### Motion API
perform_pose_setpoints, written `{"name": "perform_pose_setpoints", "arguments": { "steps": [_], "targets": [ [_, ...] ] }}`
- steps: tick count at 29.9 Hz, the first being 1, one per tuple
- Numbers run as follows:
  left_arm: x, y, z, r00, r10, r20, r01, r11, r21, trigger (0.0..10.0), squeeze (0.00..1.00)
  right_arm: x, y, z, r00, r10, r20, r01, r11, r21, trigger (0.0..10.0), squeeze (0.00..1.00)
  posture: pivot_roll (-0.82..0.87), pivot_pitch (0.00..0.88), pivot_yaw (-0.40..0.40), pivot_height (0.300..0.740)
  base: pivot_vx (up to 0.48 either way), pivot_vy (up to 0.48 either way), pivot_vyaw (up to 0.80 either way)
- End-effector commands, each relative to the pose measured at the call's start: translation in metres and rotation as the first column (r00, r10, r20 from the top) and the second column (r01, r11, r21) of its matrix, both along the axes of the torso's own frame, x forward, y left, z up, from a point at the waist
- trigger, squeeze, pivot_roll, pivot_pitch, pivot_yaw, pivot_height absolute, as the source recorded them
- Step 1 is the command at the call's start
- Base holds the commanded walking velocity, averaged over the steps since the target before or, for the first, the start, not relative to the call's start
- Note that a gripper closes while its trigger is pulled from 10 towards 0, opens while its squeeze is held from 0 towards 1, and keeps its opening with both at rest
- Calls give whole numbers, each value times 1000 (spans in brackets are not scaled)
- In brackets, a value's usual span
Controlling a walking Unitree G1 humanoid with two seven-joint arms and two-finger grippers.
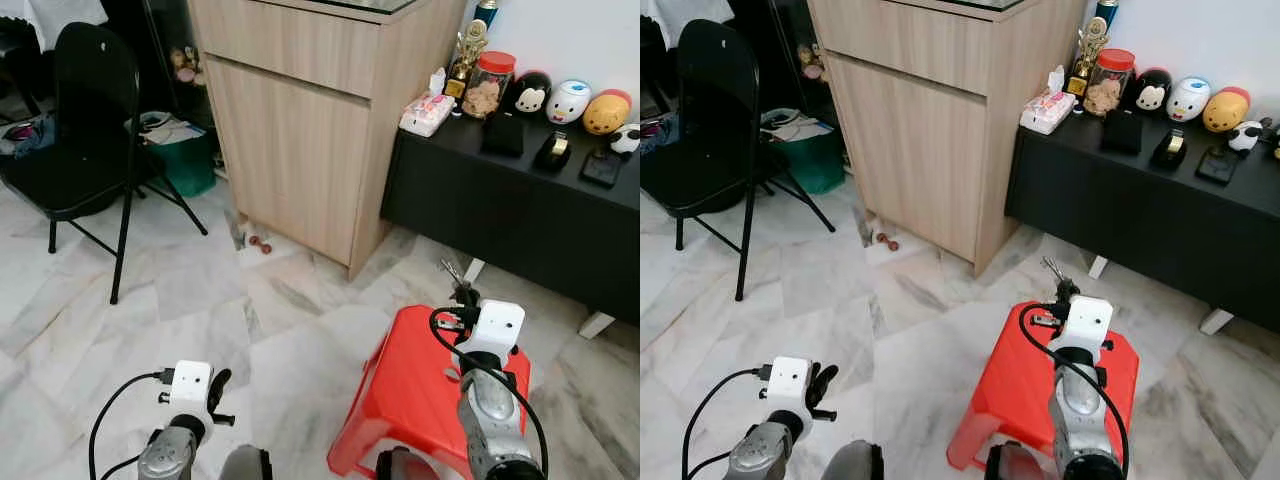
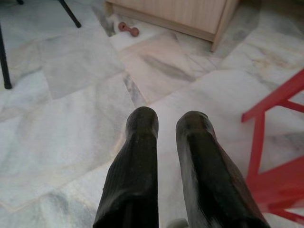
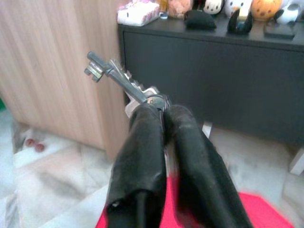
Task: Hang keys on a hook
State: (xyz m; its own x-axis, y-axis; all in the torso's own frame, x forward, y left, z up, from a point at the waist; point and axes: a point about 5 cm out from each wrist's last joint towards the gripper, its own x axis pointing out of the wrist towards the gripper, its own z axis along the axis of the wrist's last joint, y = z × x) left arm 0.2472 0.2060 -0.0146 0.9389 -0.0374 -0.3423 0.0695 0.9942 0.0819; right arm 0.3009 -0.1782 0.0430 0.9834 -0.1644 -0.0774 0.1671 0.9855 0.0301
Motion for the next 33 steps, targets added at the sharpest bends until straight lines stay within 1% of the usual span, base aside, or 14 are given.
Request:
{"name": "perform_pose_setpoints", "arguments": {
  "steps": [1,2,4,5,9,12,14,17,18,19,20,21,22,33],
  "targets": [
    [-4,-1,-4,1000,1,-21,-1,1000,-1,10000,0,-2,1,-17,987,9,-159,-13,1000,-28,10000,0,175,44,-44,637,-247,0,0],
    [-4,-1,-4,1000,1,-21,-1,1000,-1,10000,0,-2,1,-17,987,9,-159,-13,1000,-28,10000,0,175,44,-44,637,-247,0,0],
    [-3,-1,-4,1000,2,-18,-2,1000,-3,10000,0,-12,0,-43,922,23,-386,-61,994,-88,10000,0,173,48,-46,637,0,0,0],
    [-3,-1,-4,1000,2,-16,-2,1000,-4,10000,0,-16,0,-49,905,30,-424,-69,995,-78,10000,0,175,48,-47,637,0,0,0],
    [-3,-1,-4,1000,3,-15,-3,1000,0,10000,0,-11,2,-37,951,40,-305,-40,999,7,10000,0,184,56,-44,637,0,0,0],
    [-3,0,-4,1000,3,-15,-3,1000,2,10000,0,1,2,-6,997,19,-70,-15,998,56,10000,0,173,57,-44,637,0,0,0],
    [-4,0,-4,1000,2,-18,-2,1000,3,10000,0,2,3,-5,997,30,-64,-27,999,43,10000,0,172,57,-43,637,0,0,0],
    [-4,-2,-5,1000,0,-20,0,1000,1,10000,0,-2,-1,-19,984,18,-176,-10,999,47,10000,0,186,59,-46,637,0,0,0],
    [-4,-2,-5,1000,-1,-15,1,1000,0,10000,0,3,-1,-5,998,0,-58,10,984,177,10000,0,182,64,-46,637,0,0,0],
    [-4,-2,-5,1000,-1,-14,1,1000,0,10000,0,4,1,1,1000,15,-19,-12,982,188,10000,0,177,63,-46,637,0,0,0],
    [-4,-2,-5,1000,-1,-14,1,1000,0,10000,0,5,3,3,1000,29,-3,-28,983,183,10000,0,177,63,-46,637,0,0,0],
    [-4,-2,-5,1000,-1,-14,1,1000,-5,10000,0,5,7,-4,994,70,-89,-62,995,81,10000,0,165,62,-46,637,0,0,0],
    [-5,-2,-6,1000,6,-17,-6,1000,-14,10000,0,2,6,-8,993,65,-96,-62,997,38,10000,0,169,61,-47,637,0,0,0],
    [-6,0,-5,1000,10,-12,-11,1000,-11,10000,0,2,11,-2,996,84,-33,-81,993,90,10000,0,179,62,-48,637,-160,0,0]
  ]
}}
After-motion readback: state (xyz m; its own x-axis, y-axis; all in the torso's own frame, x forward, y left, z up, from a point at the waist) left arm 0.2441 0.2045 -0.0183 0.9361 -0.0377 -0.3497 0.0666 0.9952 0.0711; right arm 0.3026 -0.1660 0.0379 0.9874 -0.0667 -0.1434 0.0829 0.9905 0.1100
